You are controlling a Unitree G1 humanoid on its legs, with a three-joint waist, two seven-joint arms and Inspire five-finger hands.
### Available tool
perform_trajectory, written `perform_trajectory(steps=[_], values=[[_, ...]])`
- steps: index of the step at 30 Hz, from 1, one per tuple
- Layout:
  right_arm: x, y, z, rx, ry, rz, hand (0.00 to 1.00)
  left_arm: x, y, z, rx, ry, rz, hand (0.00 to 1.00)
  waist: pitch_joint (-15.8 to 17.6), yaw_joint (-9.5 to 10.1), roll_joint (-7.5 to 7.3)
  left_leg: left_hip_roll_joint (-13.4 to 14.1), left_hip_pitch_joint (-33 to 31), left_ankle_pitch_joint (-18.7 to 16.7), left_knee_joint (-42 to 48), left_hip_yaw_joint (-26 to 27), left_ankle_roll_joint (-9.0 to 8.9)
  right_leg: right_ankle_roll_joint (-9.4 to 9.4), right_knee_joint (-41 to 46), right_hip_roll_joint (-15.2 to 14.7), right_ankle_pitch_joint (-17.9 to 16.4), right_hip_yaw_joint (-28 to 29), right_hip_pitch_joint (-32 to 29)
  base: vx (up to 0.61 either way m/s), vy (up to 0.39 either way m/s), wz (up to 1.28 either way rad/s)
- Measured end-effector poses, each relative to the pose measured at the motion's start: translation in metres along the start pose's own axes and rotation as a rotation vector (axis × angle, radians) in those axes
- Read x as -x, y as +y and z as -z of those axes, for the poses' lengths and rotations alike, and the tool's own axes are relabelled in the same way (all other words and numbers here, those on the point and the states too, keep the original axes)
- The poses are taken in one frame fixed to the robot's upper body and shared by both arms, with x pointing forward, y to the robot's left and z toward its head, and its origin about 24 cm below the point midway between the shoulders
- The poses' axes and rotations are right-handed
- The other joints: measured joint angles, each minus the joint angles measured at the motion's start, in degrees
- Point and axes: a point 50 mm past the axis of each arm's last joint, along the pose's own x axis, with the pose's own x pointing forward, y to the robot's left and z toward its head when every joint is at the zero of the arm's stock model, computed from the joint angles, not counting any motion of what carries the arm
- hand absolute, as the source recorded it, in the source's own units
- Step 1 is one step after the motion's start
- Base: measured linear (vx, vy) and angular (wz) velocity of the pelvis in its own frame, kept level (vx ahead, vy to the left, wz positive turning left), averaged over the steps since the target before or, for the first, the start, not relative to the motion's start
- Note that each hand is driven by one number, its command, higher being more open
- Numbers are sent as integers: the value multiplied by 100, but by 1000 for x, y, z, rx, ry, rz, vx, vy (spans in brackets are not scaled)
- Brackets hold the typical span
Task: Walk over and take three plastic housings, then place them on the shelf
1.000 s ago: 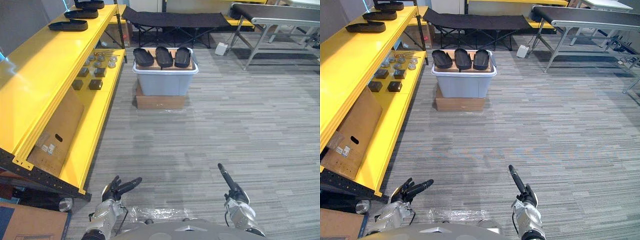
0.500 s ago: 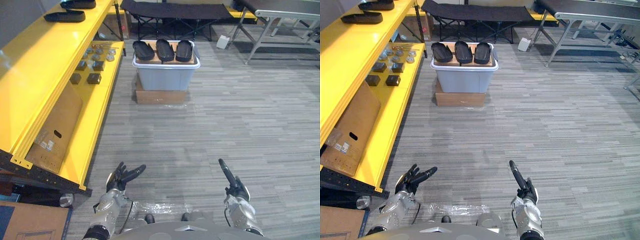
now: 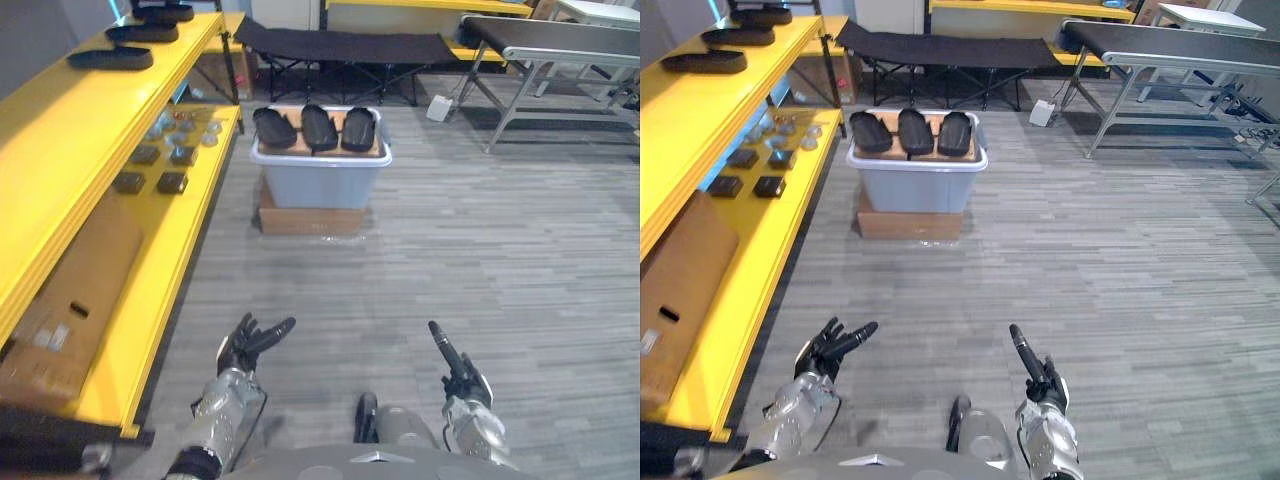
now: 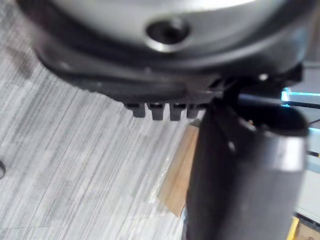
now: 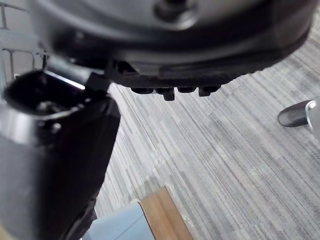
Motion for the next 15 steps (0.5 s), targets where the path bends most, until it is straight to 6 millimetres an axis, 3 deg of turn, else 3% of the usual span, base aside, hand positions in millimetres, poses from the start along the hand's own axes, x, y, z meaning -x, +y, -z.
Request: perform_trajectory(steps=[1,2,3,4,6,7,9,11,12,13,14,15], values=[[-1,2,-3,16,-9,-13,100,0,-7,3,23,6,12,100,85,26,101,249,-324,28,776,-44,59,-124,-143,142,-43,7,273,526,-271,-16],[-3,8,-8,19,-27,-33,100,0,-13,6,39,9,27,100,191,38,82,225,-632,-44,1215,-158,54,-237,-309,172,-128,35,648,532,-249,-19],[-4,12,-11,18,-40,-45,100,0,-14,6,43,9,33,100,243,48,24,126,-763,-48,1218,-189,54,-262,-403,146,-156,62,818,513,-219,-25],[-4,19,-18,27,-81,-73,100,0,-19,4,47,-2,49,100,310,102,-84,-156,-1027,-47,929,-212,56,-284,-620,92,-199,129,1124,460,-182,-29],[-4,31,-33,55,-159,-117,100,0,-26,-5,46,-39,81,100,354,234,-143,-568,-1434,-4,-88,-172,63,-275,-945,82,-239,248,1416,458,-116,-35],[-6,39,-45,75,-203,-136,100,1,-31,-9,43,-61,99,100,377,270,-149,-883,-1650,314,-1294,-109,116,-220,-1084,68,-317,287,1595,377,-25,-20],[-6,41,-51,83,-231,-137,100,1,-33,-10,46,-68,105,100,436,277,-142,-1163,-1604,952,-2650,-71,47,-91,-1127,69,-475,269,1861,323,14,1],[-4,34,-49,116,-238,-114,100,5,-31,-4,49,-53,99,100,427,284,-38,-1170,-1602,1545,-3588,105,-11,34,-1269,229,-745,229,2284,375,103,10],[-2,30,-47,119,-229,-100,100,7,-28,1,41,-38,92,100,380,315,44,-1122,-1571,1905,-3662,226,220,101,-1225,270,-988,259,2453,357,155,4],[-2,29,-46,119,-226,-98,100,8,-27,2,38,-37,89,100,369,321,29,-1146,-1532,2148,-3642,287,342,111,-1127,217,-1149,280,2484,395,183,5],[-2,31,-45,128,-226,-108,100,8,-25,0,34,-45,86,100,363,323,-90,-1293,-1532,2324,-3542,499,553,129,-773,11,-1547,300,2391,397,182,6],[-1,32,-43,129,-217,-105,100,8,-22,-1,29,-50,79,100,308,361,-347,-1466,-1532,2293,-3415,718,691,207,-434,-323,-1886,276,2280,408,170,0]])
